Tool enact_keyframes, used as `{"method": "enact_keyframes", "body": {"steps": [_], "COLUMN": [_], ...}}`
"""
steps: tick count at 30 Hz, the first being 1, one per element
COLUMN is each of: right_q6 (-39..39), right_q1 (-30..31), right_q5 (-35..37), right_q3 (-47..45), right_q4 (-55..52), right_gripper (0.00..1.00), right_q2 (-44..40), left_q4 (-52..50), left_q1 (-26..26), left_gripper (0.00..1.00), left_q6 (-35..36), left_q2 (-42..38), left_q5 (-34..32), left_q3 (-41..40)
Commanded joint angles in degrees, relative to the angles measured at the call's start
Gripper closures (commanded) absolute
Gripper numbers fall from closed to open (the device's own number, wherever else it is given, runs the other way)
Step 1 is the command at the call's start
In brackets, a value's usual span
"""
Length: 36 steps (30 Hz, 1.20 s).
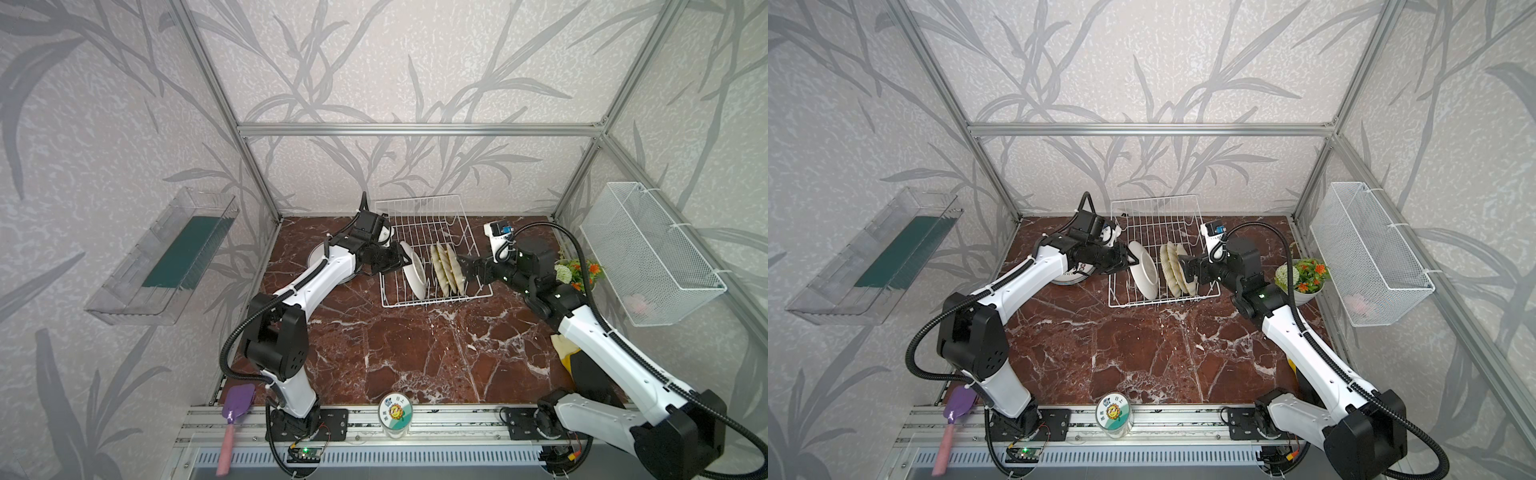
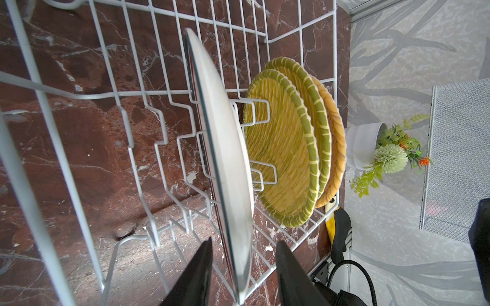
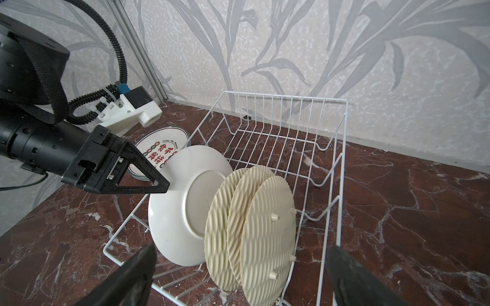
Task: Unload the plates from the dish rack
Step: Pick up a plate from the dish rack.
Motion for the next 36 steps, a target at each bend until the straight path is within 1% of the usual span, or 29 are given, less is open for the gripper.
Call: {"method": "enact_keyframes", "body": {"steps": [1, 4, 9, 12, 18, 31, 33, 36], "right_q6": [-0.6, -0.9, -2.1, -3.2, -4.1, -4.0, -3.7, -3.2], "right_q1": [-0.2, -0.5, -0.6, -0.6, -0.6, -0.6, -0.6, -0.6], "right_q5": [-0.2, -0.2, -2.8, -5.6, -8.6, -8.5, -8.5, -8.5], "right_q3": [-0.6, -1.2, -1.4, -1.3, -0.1, -0.3, -0.3, -0.5], "right_q4": [1.3, 1.9, 1.4, 0.7, -1.4, -1.7, -1.7, -1.3], "right_gripper": [0.01, 0.01, 0.01, 0.01, 0.01, 0.01, 0.01, 0.01], "right_q2": [-1.1, -1.9, -2.1, -1.8, -0.6, -0.3, -0.2, -0.1], "left_q4": [0.6, 0.7, 1.6, 1.7, 2.6, 3.5, 4.1, 5.3], "left_q1": [-0.3, -0.3, -0.3, -0.3, -0.3, -0.3, -0.2, -0.2], "left_gripper": [0.59, 0.64, 0.66, 0.71, 0.74, 0.81, 0.82, 0.85], "left_q6": [-0.7, -1.0, -1.5, -1.4, -2.0, -2.7, -3.2, -4.1], "left_q2": [1.4, 2.5, 3.0, 2.6, 2.3, 2.8, 3.0, 3.2], "left_q5": [0.4, 1.5, 2.0, 1.7, 2.0, 2.9, 3.7, 4.7], "left_q3": [1.7, 2.3, 2.5, 2.0, 1.4, 1.3, 1.1, 0.6]}}
